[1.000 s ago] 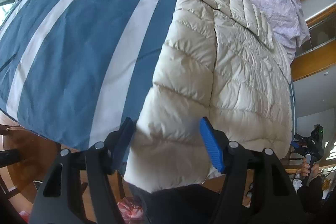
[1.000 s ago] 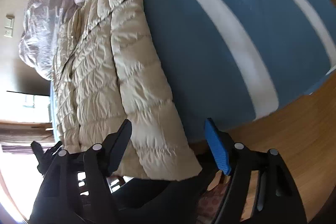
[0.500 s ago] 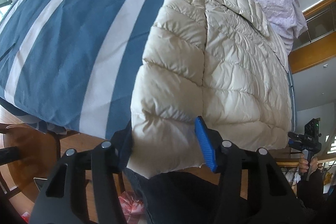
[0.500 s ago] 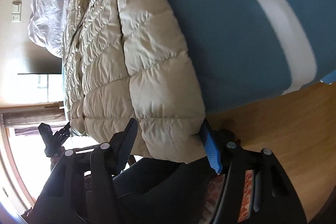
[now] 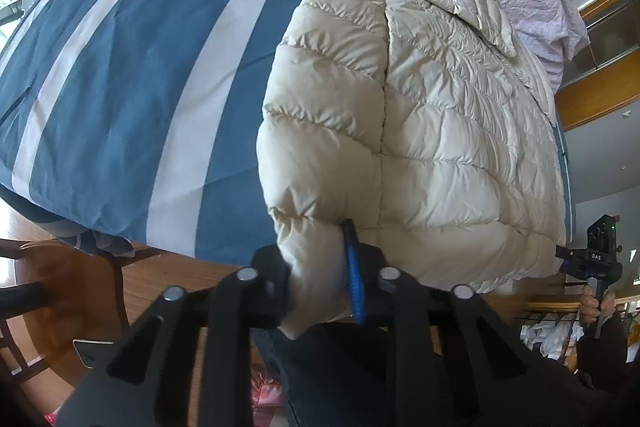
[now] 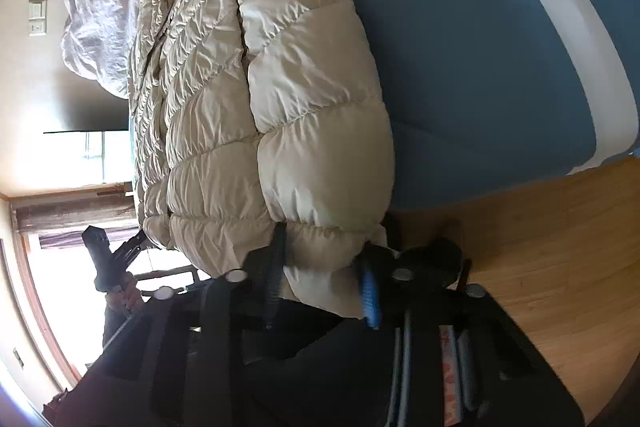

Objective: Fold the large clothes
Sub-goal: 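Grasp the coat hem with the left gripper, then fold the hem up toward the collar with the left gripper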

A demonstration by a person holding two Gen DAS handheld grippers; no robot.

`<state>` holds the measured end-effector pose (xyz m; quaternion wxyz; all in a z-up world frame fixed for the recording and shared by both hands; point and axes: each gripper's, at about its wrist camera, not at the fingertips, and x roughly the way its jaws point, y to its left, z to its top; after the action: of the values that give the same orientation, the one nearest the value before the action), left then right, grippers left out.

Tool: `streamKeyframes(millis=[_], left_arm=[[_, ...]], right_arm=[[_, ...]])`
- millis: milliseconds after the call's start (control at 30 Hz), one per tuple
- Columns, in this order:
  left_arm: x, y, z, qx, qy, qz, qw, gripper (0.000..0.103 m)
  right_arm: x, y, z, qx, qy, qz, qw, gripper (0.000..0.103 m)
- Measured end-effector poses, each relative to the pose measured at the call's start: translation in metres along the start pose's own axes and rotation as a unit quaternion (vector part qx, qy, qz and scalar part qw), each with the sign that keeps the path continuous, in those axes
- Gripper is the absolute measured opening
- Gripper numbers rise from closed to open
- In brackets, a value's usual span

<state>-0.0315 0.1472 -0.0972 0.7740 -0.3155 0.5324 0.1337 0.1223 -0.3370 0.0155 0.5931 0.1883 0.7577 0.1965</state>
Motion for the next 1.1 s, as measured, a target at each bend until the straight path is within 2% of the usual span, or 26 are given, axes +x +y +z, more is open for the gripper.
streamKeyframes(millis=[67, 167, 433, 633, 767, 900, 1100], left_arm=[[-0.001, -0.002, 0.000, 0.004, -0.002, 0.007, 1.0000, 0.015], [-0.004, -0.007, 0.002, 0.009, -0.005, 0.018, 0.9998, 0.010], [-0.018, -0.019, 0.009, 0.024, -0.020, 0.040, 0.9987, 0.007], [-0.039, -0.027, 0.024, 0.030, -0.047, 0.051, 0.9971, 0.006], [-0.056, -0.031, 0.043, 0.031, -0.079, 0.061, 0.9945, 0.006], [-0.062, -0.036, 0.068, 0.027, -0.101, 0.066, 0.9922, 0.006], [-0.058, -0.043, 0.109, 0.019, -0.112, 0.070, 0.9910, 0.006]], right_arm=[[-0.002, 0.003, 0.001, -0.007, 0.005, -0.005, 1.000, 0.020], [-0.007, 0.011, 0.004, -0.024, 0.013, -0.013, 1.000, 0.015], [-0.029, 0.032, 0.018, -0.059, 0.000, -0.024, 0.998, 0.012], [-0.050, 0.045, 0.035, -0.084, -0.037, -0.026, 0.995, 0.011], [-0.062, 0.060, 0.049, -0.100, -0.071, -0.031, 0.992, 0.011], [-0.071, 0.077, 0.066, -0.114, -0.105, -0.052, 0.987, 0.011], [-0.069, 0.100, 0.096, -0.123, -0.141, -0.102, 0.977, 0.011]])
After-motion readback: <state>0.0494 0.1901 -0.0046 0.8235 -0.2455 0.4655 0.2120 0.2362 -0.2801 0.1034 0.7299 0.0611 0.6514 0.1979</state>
